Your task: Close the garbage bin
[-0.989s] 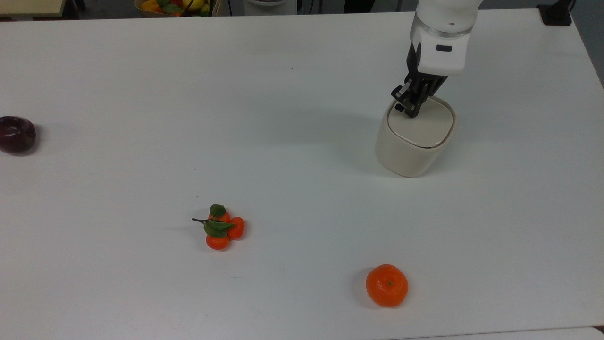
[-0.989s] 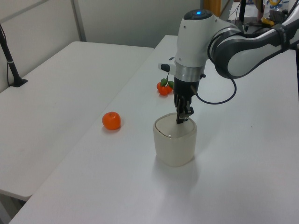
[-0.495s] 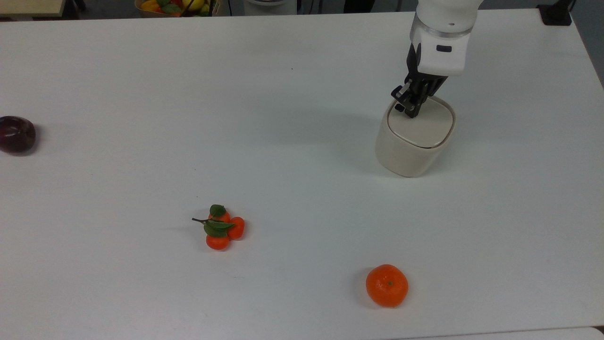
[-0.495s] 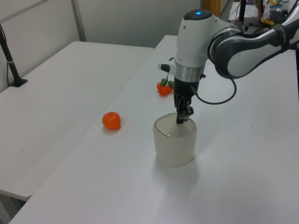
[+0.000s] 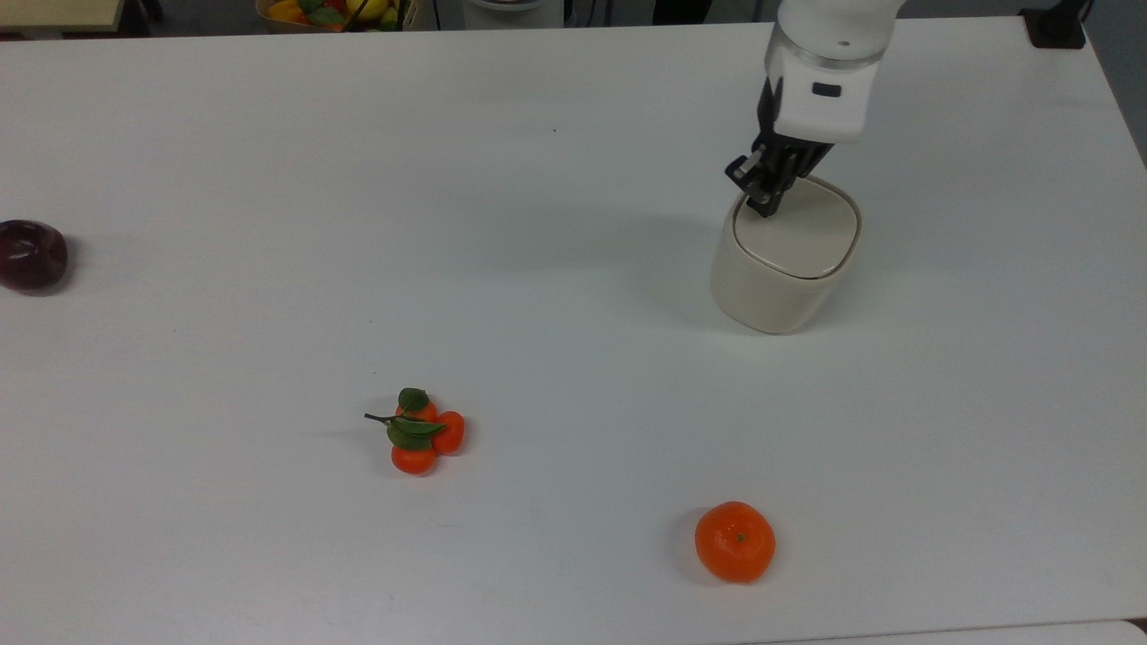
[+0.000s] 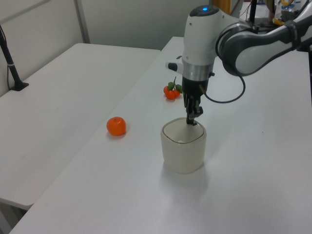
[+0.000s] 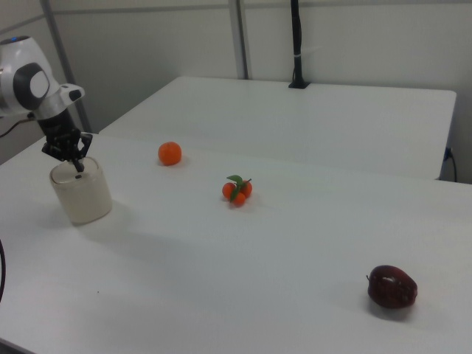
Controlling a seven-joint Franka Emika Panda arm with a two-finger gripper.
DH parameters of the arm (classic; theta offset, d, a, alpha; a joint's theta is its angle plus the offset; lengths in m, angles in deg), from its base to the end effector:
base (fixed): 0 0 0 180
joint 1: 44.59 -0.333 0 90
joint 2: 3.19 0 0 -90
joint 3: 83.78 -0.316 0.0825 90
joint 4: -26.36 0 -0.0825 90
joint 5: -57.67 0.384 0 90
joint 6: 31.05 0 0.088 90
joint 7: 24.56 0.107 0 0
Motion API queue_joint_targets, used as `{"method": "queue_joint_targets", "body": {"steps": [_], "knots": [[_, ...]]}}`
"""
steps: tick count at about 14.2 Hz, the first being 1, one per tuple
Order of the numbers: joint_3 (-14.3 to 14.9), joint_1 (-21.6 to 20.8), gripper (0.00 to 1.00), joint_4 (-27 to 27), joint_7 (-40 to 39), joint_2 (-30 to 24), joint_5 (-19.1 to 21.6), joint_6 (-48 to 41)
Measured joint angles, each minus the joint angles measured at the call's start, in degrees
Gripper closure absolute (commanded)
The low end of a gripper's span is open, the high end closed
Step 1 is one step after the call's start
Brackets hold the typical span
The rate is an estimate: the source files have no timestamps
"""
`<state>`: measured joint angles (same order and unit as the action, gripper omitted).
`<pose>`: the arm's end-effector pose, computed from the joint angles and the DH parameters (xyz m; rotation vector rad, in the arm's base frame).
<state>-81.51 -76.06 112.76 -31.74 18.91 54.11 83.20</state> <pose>0.5970 0.3336 0.4538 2.9176 1.0014 0.1738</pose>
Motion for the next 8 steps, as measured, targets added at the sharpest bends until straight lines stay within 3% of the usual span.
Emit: {"method": "queue_joint_targets", "body": {"steps": [2,5,8], "knots": [[0.2,2.5,1.0,-1.5,1.3,-1.4,0.0,-3.0],[0.7,10.3,0.99,-5.8,3.4,-4.9,0.0,-14.1],[0.9,17.3,0.98,-7.4,4.5,-8.3,0.0,-19.0]]}}
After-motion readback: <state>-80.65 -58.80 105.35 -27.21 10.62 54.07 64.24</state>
